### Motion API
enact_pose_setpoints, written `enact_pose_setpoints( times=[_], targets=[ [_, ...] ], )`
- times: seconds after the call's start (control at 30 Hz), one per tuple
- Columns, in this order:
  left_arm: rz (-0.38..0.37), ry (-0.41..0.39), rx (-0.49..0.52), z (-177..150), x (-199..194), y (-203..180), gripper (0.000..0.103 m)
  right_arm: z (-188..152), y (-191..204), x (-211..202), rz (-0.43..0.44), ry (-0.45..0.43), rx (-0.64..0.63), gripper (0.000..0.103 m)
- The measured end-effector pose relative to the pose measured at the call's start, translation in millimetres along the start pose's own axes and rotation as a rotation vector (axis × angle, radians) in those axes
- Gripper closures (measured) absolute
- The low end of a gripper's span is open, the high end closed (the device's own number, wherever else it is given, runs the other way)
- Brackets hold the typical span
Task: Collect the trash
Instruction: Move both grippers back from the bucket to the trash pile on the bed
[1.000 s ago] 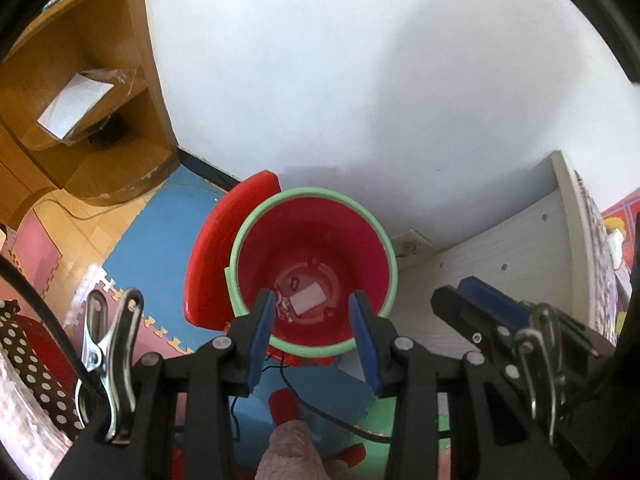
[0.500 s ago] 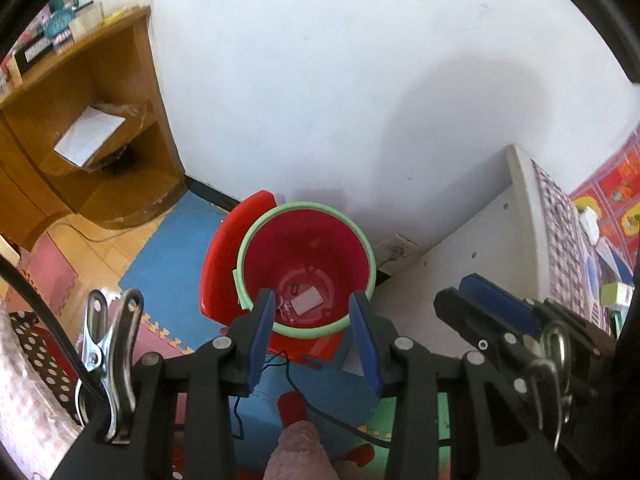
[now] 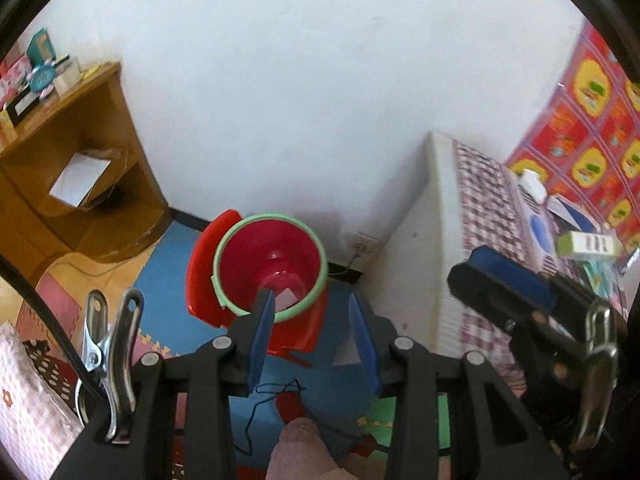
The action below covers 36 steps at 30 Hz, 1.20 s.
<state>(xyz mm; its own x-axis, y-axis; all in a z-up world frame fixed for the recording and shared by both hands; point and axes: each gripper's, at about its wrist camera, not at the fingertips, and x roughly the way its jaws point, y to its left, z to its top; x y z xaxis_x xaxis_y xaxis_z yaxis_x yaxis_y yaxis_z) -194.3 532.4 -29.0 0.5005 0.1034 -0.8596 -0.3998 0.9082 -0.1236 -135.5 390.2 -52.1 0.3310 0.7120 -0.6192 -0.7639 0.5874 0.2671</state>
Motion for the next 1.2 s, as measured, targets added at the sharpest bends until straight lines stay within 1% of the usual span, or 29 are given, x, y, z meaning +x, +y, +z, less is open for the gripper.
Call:
enact_pose_setpoints(
  times=[0.17,0.4,0.57,0.63,0.77,0.87,0.97,1.1,1.2],
  targets=[
    [-0.054,-0.012,0.069,-9,-20,-42,0.062,-8,-15,-50,-0.039,-0.060,0.049,0.078],
    [-0.134,-0.040,0.153,-14,-41,-102,0.062,-21,-42,-109,-0.102,-0.098,0.091,0.078],
    [-0.186,-0.063,0.211,-17,-52,-145,0.062,-29,-64,-149,-0.148,-0.138,0.133,0.078],
    [-0.202,-0.069,0.239,-19,-55,-166,0.062,-38,-73,-166,-0.172,-0.159,0.148,0.078],
    [-0.242,-0.063,0.275,-24,-57,-206,0.062,-54,-91,-197,-0.212,-0.189,0.172,0.078],
    [-0.256,-0.066,0.312,-29,-59,-234,0.062,-69,-109,-221,-0.247,-0.206,0.204,0.078],
    [-0.282,-0.052,0.324,-33,-58,-257,0.062,-85,-132,-242,-0.288,-0.215,0.242,0.077],
    [-0.305,-0.034,0.345,-35,-54,-291,0.062,-99,-158,-261,-0.335,-0.221,0.275,0.077],
    [-0.328,-0.014,0.355,-33,-51,-310,0.062,-106,-177,-271,-0.370,-0.221,0.294,0.077]
  ],
)
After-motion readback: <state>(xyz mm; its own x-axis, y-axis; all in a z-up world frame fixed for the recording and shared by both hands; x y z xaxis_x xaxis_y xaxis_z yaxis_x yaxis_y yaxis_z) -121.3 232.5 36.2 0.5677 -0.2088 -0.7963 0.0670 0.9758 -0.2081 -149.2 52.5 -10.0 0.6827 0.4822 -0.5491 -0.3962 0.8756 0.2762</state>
